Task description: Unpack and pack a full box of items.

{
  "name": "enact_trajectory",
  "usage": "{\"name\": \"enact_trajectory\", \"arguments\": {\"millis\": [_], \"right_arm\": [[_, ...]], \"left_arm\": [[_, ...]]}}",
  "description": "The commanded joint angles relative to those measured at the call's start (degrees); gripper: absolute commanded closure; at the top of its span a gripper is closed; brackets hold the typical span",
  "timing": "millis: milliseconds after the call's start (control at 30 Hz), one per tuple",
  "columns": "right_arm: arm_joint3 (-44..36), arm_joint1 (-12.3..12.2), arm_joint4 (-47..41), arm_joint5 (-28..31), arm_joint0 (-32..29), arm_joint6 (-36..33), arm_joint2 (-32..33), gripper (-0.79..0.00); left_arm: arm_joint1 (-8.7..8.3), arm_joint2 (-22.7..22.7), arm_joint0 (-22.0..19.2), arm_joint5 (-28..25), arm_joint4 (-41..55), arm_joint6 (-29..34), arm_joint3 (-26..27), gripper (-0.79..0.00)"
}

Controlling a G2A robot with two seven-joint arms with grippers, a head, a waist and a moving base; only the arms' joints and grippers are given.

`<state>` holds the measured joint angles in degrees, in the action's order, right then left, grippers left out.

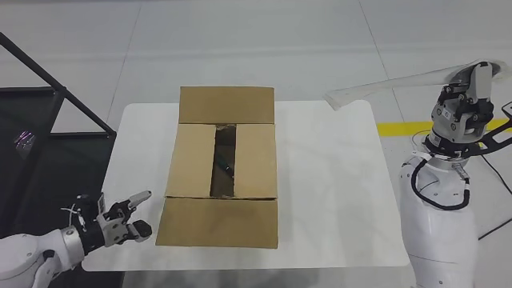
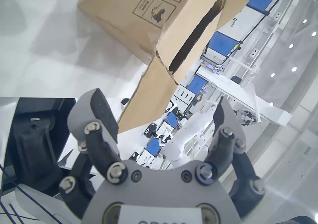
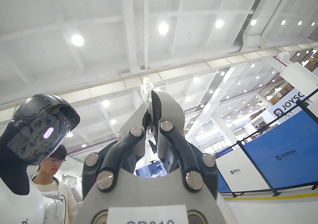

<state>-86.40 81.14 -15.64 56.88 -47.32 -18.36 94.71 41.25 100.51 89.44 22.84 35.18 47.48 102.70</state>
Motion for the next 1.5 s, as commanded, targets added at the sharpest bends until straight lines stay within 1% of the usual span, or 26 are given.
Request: {"name": "enact_trajectory", "arguments": {"millis": [0, 67, 167, 300, 433, 600, 767, 833, 900, 967, 1100, 1267, 1433, 1467], "right_arm": [[0.0, 0.0, 0.0, 0.0, 0.0, 0.0, 0.0, 0.0], [0.0, 0.0, 0.0, 0.0, 0.0, 0.0, 0.0, 0.0], [0.0, 0.0, 0.0, 0.0, 0.0, 0.0, 0.0, 0.0], [0.0, 0.0, 0.0, 0.0, 0.0, 0.0, 0.0, 0.0], [0.0, 0.0, 0.0, 0.0, 0.0, 0.0, 0.0, 0.0], [0.0, 0.0, 0.0, 0.0, 0.0, 0.0, 0.0, 0.0], [0.0, 0.0, 0.0, 0.0, 0.0, 0.0, 0.0, 0.0], [0.0, 0.0, 0.0, 0.0, 0.0, 0.0, 0.0, 0.0], [0.0, 0.0, 0.0, 0.0, 0.0, 0.0, 0.0, 0.0], [0.0, 0.0, 0.0, 0.0, 0.0, 0.0, 0.0, 0.0], [0.0, 0.0, 0.0, 0.0, 0.0, 0.0, 0.0, 0.0], [0.0, 0.0, 0.0, 0.0, 0.0, 0.0, 0.0, 0.0], [0.0, 0.0, 0.0, 0.0, 0.0, 0.0, 0.0, 0.0], [0.0, 0.0, 0.0, 0.0, 0.0, 0.0, 0.0, 0.0]], "left_arm": [[-0.08, -1.38, -0.27, -0.7, -3.11, 1.21, -0.47, -0.785], [-0.16, -2.46, -1.26, -2.33, -5.33, 2.49, -2.23, -0.785], [-0.06, -4.69, -3.35, -5.92, -5.62, 6.29, -6.19, -0.785], [0.3, -8.23, -6.65, -11.15, -3.65, 12.99, -10.42, -0.785], [0.89, -10.65, -9.35, -14.74, -0.55, 15.19, -13.21, -0.785], [1.53, -11.73, -11.4, -17.04, 4.43, 16.67, -14.68, -0.785], [1.69, -10.95, -11.85, -16.4, 8.38, 19.45, -14.14, -0.785], [1.79, -10.29, -12.2, -16.14, 10.38, 19.27, -13.94, -0.785], [1.97, -9.59, -12.43, -15.4, 13.05, 17.98, -13.32, -0.785], [2.15, -9.32, -12.66, -14.06, 14.55, 15.28, -12.22, -0.785], [2.66, -10.23, -13.57, -11.67, 16.31, 8.99, -9.94, -0.785], [3.62, -12.88, -15.6, -10.8, 15.61, -4.24, -6.88, -0.785], [4.68, -16.23, -18.9, -9.2, 15.32, -14.67, -5.23, -0.785], [4.89, -17.18, -19.78, -8.59, 15.28, -15.81, -5.21, -0.785]]}}
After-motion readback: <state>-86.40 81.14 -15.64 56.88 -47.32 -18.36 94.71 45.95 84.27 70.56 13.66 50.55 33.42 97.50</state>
